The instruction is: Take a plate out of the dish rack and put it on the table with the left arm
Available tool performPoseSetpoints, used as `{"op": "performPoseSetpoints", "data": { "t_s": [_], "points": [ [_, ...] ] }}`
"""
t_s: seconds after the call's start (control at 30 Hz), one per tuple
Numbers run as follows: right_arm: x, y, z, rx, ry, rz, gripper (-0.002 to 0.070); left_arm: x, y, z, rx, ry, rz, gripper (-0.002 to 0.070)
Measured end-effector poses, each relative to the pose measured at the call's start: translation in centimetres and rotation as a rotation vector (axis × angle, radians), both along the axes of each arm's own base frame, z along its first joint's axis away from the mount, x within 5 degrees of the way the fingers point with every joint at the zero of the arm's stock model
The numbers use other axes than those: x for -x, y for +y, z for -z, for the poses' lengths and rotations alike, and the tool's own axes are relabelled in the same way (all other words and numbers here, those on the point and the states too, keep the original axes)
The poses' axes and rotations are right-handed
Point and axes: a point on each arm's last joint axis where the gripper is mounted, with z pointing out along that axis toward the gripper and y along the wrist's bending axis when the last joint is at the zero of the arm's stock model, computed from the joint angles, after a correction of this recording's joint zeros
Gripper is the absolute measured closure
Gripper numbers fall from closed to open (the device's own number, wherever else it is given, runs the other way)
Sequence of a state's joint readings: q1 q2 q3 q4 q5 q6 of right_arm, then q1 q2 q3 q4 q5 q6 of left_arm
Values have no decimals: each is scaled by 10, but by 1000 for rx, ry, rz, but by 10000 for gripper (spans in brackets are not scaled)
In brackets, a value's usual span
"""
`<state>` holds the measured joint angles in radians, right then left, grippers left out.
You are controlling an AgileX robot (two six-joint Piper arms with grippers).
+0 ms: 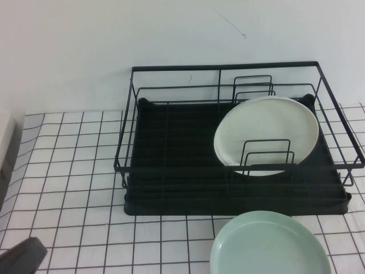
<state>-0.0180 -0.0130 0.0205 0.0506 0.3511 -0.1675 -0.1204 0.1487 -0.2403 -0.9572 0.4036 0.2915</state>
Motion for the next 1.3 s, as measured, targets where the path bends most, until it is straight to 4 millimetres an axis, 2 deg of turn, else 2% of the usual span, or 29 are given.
{"op": "performPoseSetpoints", "data": {
  "t_s": [0.13,0.2,0.33,0.5,0.63,0.8,0.9,1.03,1.13,1.3],
  "points": [
    [0,0,0,0,0,0,678,-17,-11,-25,-162,85,135,677],
    [0,0,0,0,0,0,678,-33,-17,-33,-246,137,207,677],
    [0,0,0,0,0,0,678,-75,-28,-55,-393,168,355,677],
    [0,0,0,0,0,0,678,-136,-45,-81,-446,111,507,677],
    [0,0,0,0,0,0,678,-190,-58,-89,-432,87,602,677],
    [0,0,0,0,0,0,678,-257,-71,-87,-426,47,649,677],
    [0,0,0,0,0,0,678,-280,-88,-83,-463,-2,713,677],
    [0,0,0,0,0,0,678,-293,-119,-81,-524,-68,814,668],
    [0,0,0,0,0,0,678,-296,-136,-81,-627,-151,881,568],
    [0,0,0,0,0,0,678,-298,-159,-73,-727,-241,938,254]
  ]
}}
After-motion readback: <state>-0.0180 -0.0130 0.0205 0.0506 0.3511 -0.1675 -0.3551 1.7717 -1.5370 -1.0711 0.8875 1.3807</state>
